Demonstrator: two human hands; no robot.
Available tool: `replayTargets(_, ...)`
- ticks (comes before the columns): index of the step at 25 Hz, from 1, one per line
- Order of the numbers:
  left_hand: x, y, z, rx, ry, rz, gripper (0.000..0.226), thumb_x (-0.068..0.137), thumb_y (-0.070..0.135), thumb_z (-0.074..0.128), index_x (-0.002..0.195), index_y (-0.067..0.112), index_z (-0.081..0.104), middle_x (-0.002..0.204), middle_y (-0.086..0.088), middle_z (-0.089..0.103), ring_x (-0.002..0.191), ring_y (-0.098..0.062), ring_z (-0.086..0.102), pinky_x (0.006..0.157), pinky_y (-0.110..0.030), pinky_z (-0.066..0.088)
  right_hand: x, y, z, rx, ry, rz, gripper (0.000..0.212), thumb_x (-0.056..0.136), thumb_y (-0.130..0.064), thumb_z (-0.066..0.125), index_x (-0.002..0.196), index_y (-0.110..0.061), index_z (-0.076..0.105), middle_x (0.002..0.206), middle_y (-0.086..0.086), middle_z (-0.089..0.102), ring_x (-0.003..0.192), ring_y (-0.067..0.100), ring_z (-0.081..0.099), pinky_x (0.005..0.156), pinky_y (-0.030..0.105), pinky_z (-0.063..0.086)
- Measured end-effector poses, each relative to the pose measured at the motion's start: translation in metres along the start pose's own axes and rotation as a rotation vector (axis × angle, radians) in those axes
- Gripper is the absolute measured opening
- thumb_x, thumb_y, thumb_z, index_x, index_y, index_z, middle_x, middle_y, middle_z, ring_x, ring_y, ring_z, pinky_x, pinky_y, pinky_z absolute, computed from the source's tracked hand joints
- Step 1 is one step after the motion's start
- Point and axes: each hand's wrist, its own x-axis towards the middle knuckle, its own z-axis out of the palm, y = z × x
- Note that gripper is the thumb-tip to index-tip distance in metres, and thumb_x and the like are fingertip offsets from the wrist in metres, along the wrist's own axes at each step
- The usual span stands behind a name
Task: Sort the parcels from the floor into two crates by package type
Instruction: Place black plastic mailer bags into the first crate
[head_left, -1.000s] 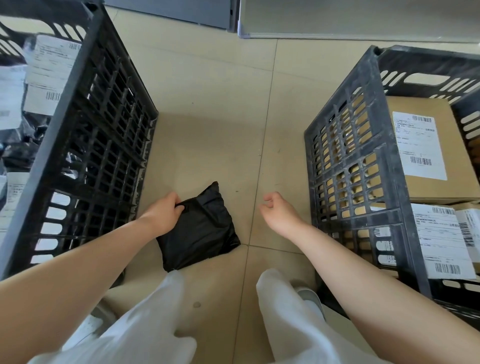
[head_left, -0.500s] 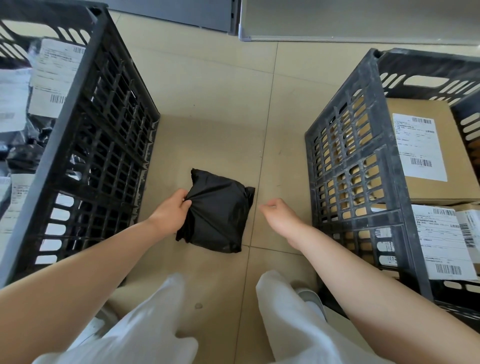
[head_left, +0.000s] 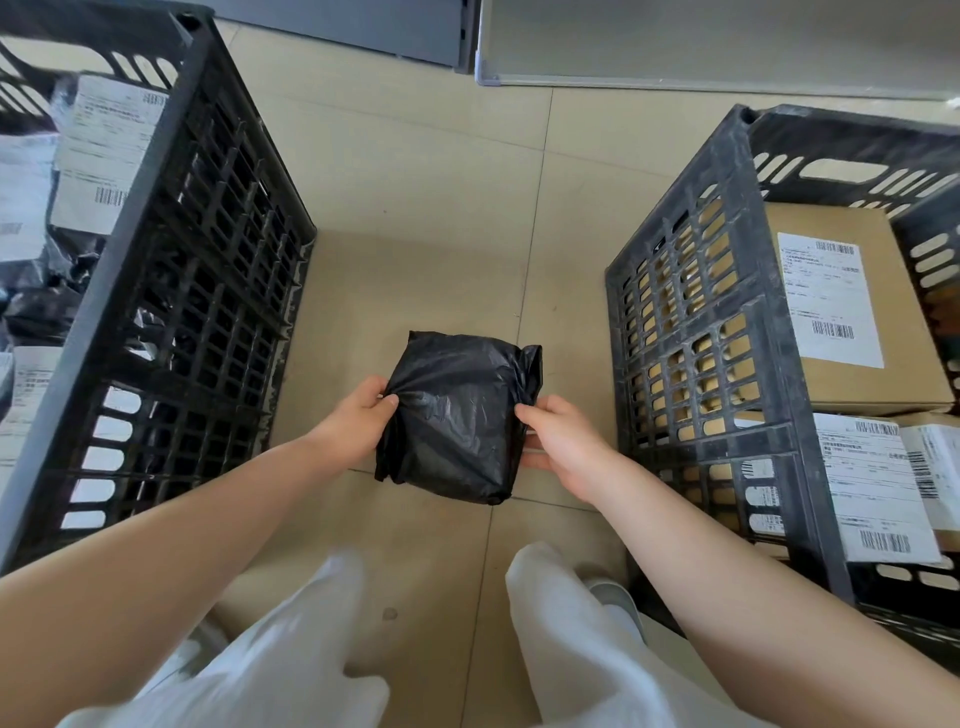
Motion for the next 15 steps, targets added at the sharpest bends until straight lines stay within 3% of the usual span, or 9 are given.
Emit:
replayTargets(2,-0.001,0.001,0.003,-0.017,-0.022,-0.021,0.021,0.106,0.029,0.038,0.122,0.023,0.051,0.118,-0.004,0.061,0.115,-0.025,0.058,0.104,-0.050,0.047,-0.002,-0.004,0.001,0.011,-0.020,-0.037,0.014,0.101,-0.017,0.055,0.113,-0.010,0.058,0.120,0.014,0.065,0.102,0.028,0.067,0.086,0.048,0.060)
replayTargets(4,-0.003,0.006,0.007,0.001,-0.040,-0.039,0.028,0.106,0.034,0.038,0.131,0.024,0.047,0.126,-0.002,0.059,0.119,-0.024,0.055,0.106,-0.046,0.045,-0.007,-0.010,0.003,0.039,-0.041,-0.075,0.007,0.102,-0.016,0.053,0.101,-0.011,0.058,0.114,0.013,0.067,0.096,0.027,0.067,0.078,0.043,0.061)
replayTargets(7,-0.011,0.018,0.014,0.116,-0.028,-0.001,0.038,0.106,0.039,0.036,0.140,0.023,0.041,0.127,-0.001,0.053,0.108,-0.020,0.057,0.090,-0.033,0.049,-0.011,-0.019,0.006,0.051,-0.054,-0.130,0.008,0.100,-0.013,0.052,0.099,-0.008,0.058,0.107,0.014,0.069,0.088,0.024,0.068,0.072,0.039,0.059)
replayTargets(8,-0.014,0.022,0.016,0.140,0.000,0.030,0.040,0.105,0.040,0.036,0.141,0.023,0.039,0.131,-0.003,0.051,0.112,-0.020,0.056,0.089,-0.033,0.050,-0.013,-0.022,0.008,0.042,-0.052,-0.151,0.010,0.099,-0.013,0.052,0.102,-0.005,0.059,0.108,0.017,0.070,0.088,0.025,0.068,0.075,0.041,0.061)
replayTargets(9,-0.015,0.026,0.017,0.161,0.039,0.057,0.046,0.104,0.042,0.038,0.146,0.023,0.035,0.141,-0.005,0.045,0.124,-0.024,0.051,0.099,-0.037,0.048,-0.015,-0.024,0.010,0.025,-0.038,-0.176,0.012,0.098,-0.013,0.052,0.104,-0.005,0.059,0.108,0.019,0.069,0.088,0.025,0.067,0.078,0.044,0.062)
replayTargets(11,-0.014,0.033,0.018,0.189,0.106,0.084,0.061,0.103,0.046,0.040,0.156,0.022,0.022,0.158,-0.005,0.028,0.145,-0.026,0.029,0.116,-0.043,0.029,-0.015,-0.027,0.014,-0.048,0.018,-0.233,0.012,0.096,-0.017,0.052,0.095,-0.006,0.055,0.098,0.020,0.065,0.086,0.027,0.064,0.084,0.051,0.060)
replayTargets(13,-0.016,0.039,0.021,0.151,0.088,0.145,0.061,0.102,0.048,0.042,0.156,0.025,0.026,0.157,-0.002,0.030,0.144,-0.020,0.030,0.114,-0.035,0.027,-0.016,-0.032,0.020,-0.138,0.069,-0.268,0.028,0.089,-0.028,0.052,0.093,-0.001,0.050,0.094,0.022,0.064,0.088,0.036,0.066,0.085,0.062,0.056)
replayTargets(15,-0.021,0.046,0.028,0.040,-0.028,0.209,0.056,0.101,0.045,0.048,0.151,0.023,0.038,0.148,-0.002,0.043,0.135,-0.015,0.042,0.103,-0.025,0.034,-0.016,-0.033,0.025,-0.176,0.085,-0.283,0.038,0.080,-0.037,0.052,0.097,-0.003,0.054,0.101,0.023,0.067,0.097,0.041,0.067,0.084,0.063,0.055)
